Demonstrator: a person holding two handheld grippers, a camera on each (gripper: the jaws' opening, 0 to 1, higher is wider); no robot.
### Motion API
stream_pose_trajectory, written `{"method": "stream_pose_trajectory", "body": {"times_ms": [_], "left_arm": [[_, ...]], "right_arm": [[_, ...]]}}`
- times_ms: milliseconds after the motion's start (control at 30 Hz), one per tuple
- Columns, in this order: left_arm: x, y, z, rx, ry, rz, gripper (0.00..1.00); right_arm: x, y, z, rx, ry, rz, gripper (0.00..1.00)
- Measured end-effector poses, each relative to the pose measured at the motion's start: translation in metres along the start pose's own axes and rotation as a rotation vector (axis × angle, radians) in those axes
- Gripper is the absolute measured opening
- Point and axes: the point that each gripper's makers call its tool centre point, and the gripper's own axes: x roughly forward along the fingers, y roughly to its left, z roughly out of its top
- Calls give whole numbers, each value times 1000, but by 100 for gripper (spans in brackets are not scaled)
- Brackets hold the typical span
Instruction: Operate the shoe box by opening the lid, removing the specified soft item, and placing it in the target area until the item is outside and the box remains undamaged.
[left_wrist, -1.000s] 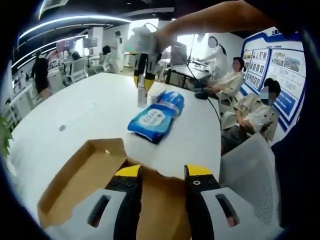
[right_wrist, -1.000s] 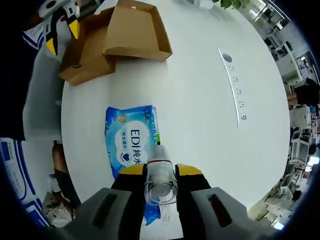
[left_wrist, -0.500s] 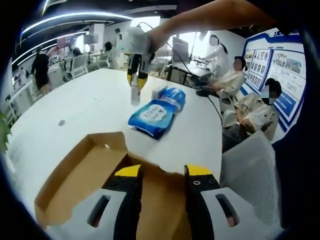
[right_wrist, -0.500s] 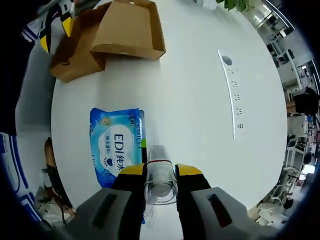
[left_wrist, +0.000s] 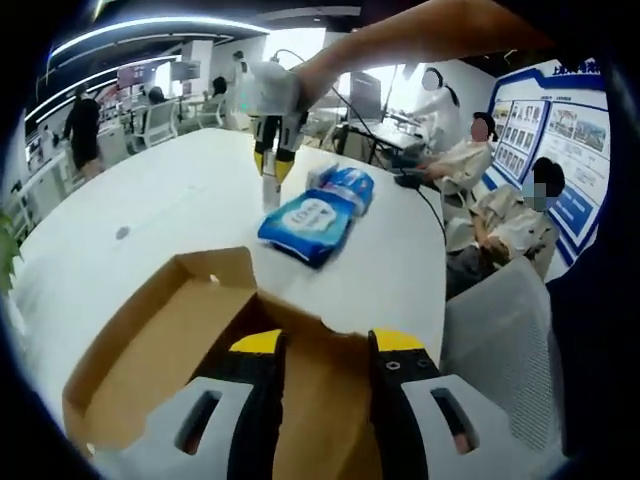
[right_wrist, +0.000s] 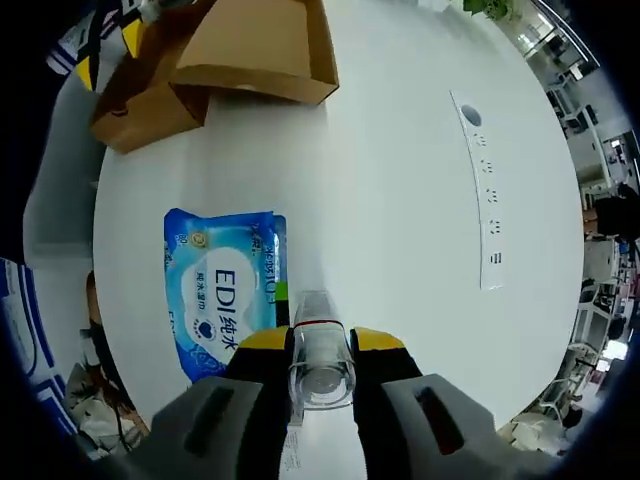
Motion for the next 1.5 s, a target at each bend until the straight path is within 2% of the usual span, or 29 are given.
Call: {"method": "stream_pose_trajectory", "body": {"times_ms": [233,600,1100,1367,1500], "left_arm": [[1,3,-1,-4,1,-3,32],[3,2,-5,-16,5,-14,31],[3,2,-5,-20,-3,-14,31],[3,1,-4,-14,-5,-9,30],[2,0,-3,-12,-9,-9,30]], "right_arm": [[4,4,5,3,0,15,20],[9,1,0,-8,9,25,20],[6,3,4,28,-7,30,22],[-1,2,7,43,-18,14,26],[-12,0,9,59,-37,-7,30]]}}
